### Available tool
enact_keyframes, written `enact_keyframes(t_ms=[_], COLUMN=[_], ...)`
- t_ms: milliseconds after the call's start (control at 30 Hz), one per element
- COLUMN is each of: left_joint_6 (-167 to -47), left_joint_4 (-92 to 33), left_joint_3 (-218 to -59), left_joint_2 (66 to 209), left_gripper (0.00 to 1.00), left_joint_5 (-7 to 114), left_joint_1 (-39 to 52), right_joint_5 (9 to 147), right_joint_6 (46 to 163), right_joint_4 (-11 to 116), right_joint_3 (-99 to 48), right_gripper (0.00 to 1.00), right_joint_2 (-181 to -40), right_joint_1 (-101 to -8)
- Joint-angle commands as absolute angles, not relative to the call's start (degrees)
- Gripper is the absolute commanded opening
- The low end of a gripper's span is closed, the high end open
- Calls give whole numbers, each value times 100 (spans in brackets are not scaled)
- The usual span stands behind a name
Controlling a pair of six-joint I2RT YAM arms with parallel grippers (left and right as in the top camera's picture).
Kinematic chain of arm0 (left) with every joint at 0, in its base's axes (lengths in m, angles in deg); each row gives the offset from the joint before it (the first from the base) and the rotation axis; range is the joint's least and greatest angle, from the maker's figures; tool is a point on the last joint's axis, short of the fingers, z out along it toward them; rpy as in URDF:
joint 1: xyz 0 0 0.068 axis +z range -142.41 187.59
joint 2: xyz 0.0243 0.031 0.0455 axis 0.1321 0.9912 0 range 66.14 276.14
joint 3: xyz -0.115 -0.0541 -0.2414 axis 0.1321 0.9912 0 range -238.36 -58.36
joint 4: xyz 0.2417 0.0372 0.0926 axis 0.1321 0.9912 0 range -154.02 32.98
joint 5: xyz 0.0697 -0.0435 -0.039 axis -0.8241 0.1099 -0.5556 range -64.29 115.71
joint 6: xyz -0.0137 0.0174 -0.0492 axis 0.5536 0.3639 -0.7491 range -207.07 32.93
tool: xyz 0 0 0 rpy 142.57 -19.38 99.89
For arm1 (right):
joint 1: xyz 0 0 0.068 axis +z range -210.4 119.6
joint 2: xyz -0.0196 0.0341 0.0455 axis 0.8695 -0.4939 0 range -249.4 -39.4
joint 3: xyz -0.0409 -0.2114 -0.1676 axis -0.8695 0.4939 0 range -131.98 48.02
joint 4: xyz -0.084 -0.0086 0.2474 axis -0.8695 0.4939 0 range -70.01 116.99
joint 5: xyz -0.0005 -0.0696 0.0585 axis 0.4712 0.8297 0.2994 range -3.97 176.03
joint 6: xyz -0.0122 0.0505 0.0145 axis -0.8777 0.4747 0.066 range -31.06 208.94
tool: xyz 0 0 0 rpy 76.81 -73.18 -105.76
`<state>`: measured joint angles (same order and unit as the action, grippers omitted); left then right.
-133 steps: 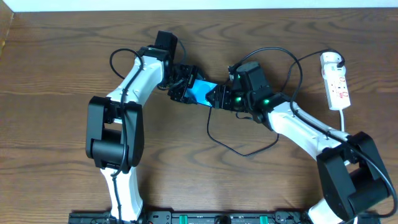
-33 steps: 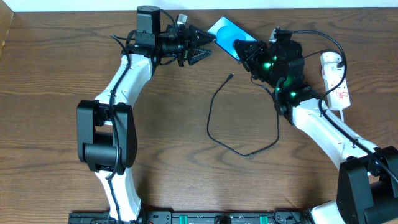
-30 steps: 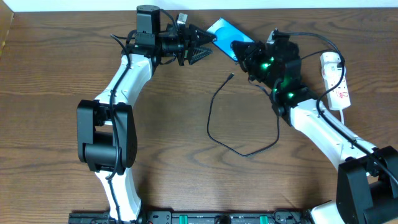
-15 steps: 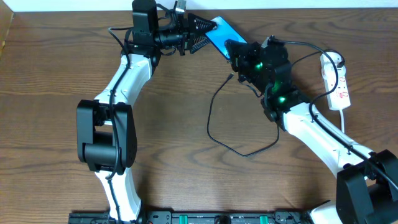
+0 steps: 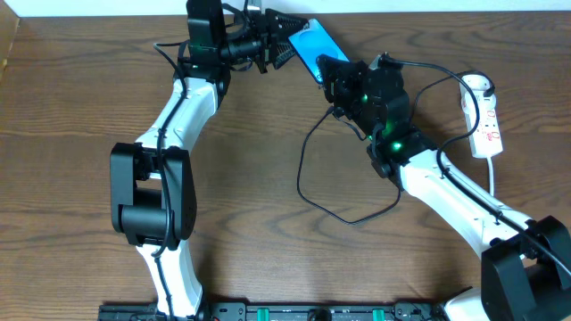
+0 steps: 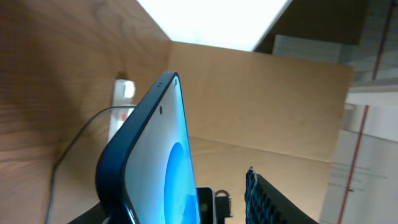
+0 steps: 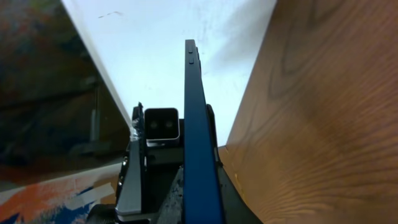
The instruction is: Plug charger to phone and switch on socket
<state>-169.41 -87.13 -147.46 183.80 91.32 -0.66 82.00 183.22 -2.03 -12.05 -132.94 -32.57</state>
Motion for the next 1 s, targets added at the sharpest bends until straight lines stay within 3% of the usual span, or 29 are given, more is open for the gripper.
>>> enact_keyframes(t_ms=[0,233,767,967], left_joint_6=[-17678,-18279,-18277,-18277], left_joint_4=[-9244,-9673,-9671,-9671], left_joint_3=[-14838,-14838,-14838,-14838], left_joint_2=[18302,18302,18302,18302], left_gripper=[49,49,48,38], left_joint_5=[9066,9215,9324,9318], left_joint_1=[-83,-90,-188,-193], right_joint_5=[7603,7610,7582,7992], right_joint_6=[17854,17498,17441,17681], right_joint_4=[-52,-113,-467,-312], right_joint_3=[-1209,-1209,-1209,-1209], right_gripper=[1,1,1,1], right_joint_2=[-13237,-13237,-13237,-13237], right_joint_1=[-3041,-3019,-2947,-2874])
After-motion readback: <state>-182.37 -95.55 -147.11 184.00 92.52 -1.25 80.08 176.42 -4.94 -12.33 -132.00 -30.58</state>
